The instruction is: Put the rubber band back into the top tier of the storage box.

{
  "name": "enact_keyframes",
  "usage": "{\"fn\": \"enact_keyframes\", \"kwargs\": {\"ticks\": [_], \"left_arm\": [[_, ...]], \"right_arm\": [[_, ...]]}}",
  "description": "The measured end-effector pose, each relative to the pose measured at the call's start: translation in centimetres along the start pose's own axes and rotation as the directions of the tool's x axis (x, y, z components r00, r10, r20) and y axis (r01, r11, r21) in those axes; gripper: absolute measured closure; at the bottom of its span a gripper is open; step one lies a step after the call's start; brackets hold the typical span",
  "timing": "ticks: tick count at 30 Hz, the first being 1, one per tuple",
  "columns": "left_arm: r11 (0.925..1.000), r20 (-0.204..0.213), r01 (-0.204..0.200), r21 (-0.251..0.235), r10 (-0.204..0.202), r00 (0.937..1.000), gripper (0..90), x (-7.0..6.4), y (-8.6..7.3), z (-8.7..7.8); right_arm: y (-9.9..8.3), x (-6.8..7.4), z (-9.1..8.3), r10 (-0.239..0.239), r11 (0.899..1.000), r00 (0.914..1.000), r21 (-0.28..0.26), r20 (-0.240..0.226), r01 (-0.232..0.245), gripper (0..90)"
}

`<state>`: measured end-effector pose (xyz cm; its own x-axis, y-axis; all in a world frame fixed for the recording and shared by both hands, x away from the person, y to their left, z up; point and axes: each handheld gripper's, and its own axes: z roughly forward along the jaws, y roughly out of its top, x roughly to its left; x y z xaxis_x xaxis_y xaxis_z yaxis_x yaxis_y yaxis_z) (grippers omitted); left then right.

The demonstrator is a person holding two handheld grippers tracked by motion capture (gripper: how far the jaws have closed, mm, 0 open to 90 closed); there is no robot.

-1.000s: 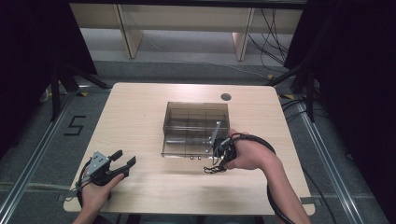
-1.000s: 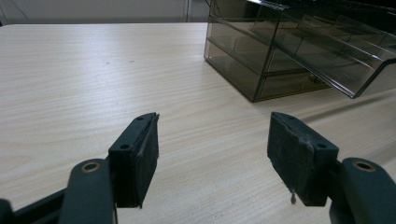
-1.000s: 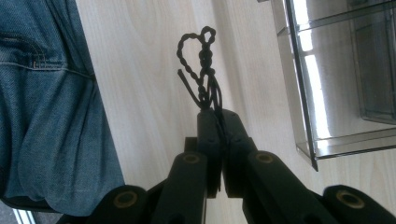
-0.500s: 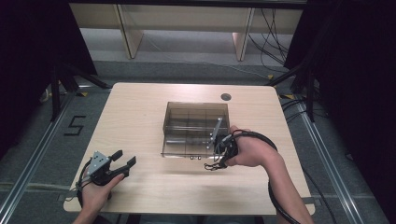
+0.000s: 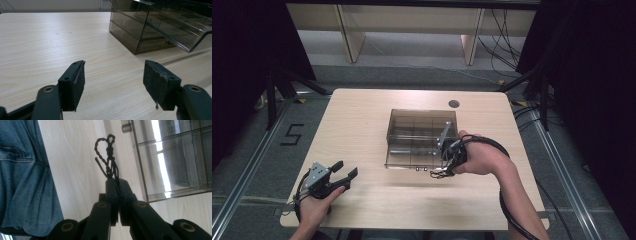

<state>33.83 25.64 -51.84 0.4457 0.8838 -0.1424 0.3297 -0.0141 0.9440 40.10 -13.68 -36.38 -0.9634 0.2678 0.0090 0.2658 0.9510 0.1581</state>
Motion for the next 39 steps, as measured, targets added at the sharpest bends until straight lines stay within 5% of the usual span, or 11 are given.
{"fn": "enact_keyframes", "kwargs": {"ticks": [6, 7, 8, 39], "left_arm": [[1.0000, -0.002, 0.001, -0.001, -0.001, 1.0000, 34.0, 0.0, 0.0, 0.0], [1.0000, 0.000, 0.001, -0.002, -0.001, 1.0000, 34.0, 0.0, 0.0, 0.0], [1.0000, -0.007, -0.001, 0.009, 0.001, 1.0000, 34.0, 0.0, 0.0, -0.1], [1.0000, 0.000, 0.002, -0.002, -0.002, 1.0000, 34.0, 0.0, 0.0, 0.0]], "right_arm": [[-0.1, -0.2, 0.0, 0.008, 1.000, 1.0000, 0.001, -0.003, -0.008, 88.9], [-0.1, -0.5, 0.0, -0.022, 1.000, 0.9997, -0.014, -0.004, 0.022, 88.8], [0.0, -0.2, -0.2, 0.014, 1.000, 0.9999, 0.000, -0.002, -0.014, 88.8], [0.3, -2.4, -1.5, 0.030, 1.000, 0.9995, -0.002, 0.000, -0.030, 88.8]]}}
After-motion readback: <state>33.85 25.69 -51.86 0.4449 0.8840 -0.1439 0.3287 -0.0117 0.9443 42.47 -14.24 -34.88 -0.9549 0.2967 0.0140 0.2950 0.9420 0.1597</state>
